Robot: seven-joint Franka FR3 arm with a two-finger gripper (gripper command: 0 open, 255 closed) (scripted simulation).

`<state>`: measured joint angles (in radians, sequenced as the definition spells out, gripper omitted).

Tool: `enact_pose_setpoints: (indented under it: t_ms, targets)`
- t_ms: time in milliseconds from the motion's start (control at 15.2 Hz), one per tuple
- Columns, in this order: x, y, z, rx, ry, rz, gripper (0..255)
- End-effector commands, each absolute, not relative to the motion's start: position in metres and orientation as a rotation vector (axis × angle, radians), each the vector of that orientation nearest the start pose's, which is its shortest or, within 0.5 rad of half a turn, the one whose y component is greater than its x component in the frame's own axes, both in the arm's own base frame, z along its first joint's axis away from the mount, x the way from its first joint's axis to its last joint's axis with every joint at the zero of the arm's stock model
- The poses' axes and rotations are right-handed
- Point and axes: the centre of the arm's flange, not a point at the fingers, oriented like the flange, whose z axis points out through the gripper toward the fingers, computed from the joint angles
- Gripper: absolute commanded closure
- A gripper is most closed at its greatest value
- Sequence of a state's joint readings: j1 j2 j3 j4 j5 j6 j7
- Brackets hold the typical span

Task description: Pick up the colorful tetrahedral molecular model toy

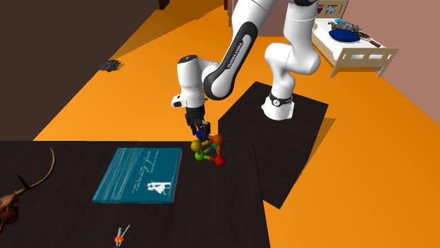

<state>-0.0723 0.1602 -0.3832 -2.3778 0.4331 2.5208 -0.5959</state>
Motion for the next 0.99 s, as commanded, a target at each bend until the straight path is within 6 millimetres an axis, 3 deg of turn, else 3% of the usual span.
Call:
enact_pose_setpoints:
  t_ms: [0,792,924]
  targets:
    - [0.450,-0.227,0.269,-2.959,0.310,-0.148,255]
    - [0.450,-0.227,0.332,-2.959,0.310,-0.148,255]
    - [0.450,-0.227,0.333,-2.959,0.310,-0.148,255]
